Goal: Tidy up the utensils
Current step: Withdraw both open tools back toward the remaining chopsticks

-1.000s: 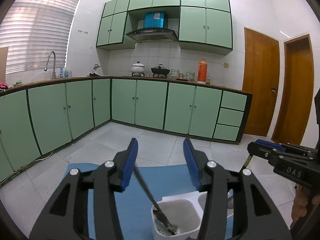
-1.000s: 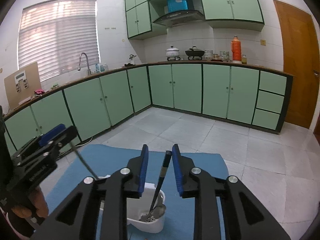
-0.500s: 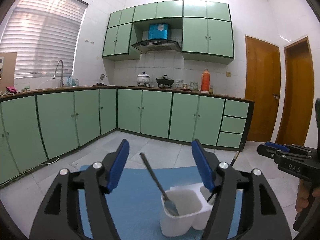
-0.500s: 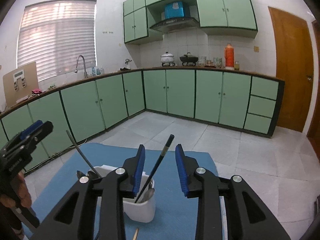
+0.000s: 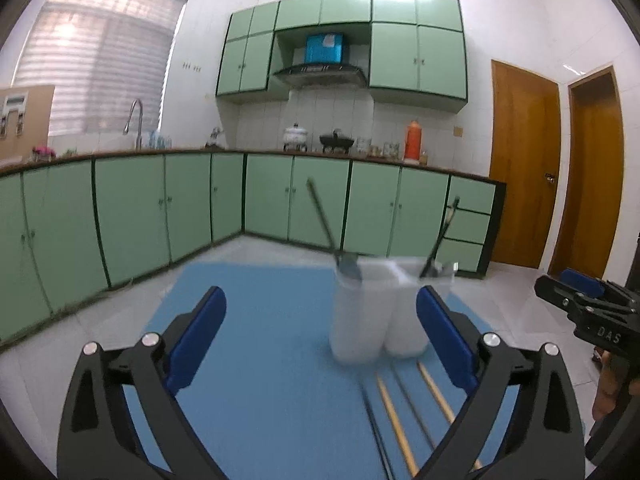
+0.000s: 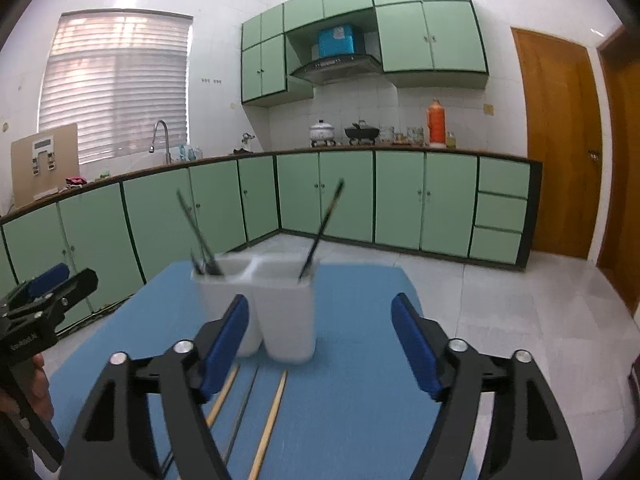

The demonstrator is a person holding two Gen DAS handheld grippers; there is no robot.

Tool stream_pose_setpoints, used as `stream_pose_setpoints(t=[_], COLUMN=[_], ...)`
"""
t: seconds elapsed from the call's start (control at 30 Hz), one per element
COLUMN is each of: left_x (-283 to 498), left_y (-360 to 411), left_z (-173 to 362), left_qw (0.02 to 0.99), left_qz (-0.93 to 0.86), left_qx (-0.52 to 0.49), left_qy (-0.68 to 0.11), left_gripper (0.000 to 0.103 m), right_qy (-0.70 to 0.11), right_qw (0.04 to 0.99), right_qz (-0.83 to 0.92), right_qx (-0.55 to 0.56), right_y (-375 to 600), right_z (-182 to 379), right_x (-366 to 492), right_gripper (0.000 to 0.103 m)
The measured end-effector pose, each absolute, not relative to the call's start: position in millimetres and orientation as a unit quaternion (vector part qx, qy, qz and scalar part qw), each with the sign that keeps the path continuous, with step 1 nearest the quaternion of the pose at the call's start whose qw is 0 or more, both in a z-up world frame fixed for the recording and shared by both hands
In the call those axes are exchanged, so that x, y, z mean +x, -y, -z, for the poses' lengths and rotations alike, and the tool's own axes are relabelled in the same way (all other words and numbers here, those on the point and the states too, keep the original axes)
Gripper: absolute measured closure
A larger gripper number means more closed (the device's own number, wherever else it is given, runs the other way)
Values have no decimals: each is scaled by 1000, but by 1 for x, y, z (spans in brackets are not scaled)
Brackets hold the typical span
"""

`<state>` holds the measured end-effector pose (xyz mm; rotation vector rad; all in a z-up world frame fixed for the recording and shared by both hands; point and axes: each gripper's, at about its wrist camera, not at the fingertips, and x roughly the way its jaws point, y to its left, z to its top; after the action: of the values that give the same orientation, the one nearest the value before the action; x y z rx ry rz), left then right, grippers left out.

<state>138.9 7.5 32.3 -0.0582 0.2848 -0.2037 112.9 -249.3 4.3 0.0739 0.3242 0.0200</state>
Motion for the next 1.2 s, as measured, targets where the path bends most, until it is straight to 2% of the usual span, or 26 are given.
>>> stream_pose_setpoints(t=[0.33,0.73,0.9,1.07,1.2], left_x=[99,57,44,40,40], left_y=[-22,-5,-4,-9,-12], left_z=[22,68,82,89,90], left_qw=[978,980,982,981,981], left_qz=[87,81,80,79,77], left_qx=[-18,26,26,21,20], left_qy=[-189,-178,-169,-175,-179], left_gripper=[9,9,9,9,9], right_qy=[-199,-192,-177,-175,-170], right_qw=[979,980,983,984,985], right_qz=[15,27,22,19,20], right_qx=[52,36,34,26,14], right_y=[238,206,196,186,179], right_z=[57,119,128,137,145], right_x=[72,30,22,18,13], right_gripper=[25,26,33,51,60])
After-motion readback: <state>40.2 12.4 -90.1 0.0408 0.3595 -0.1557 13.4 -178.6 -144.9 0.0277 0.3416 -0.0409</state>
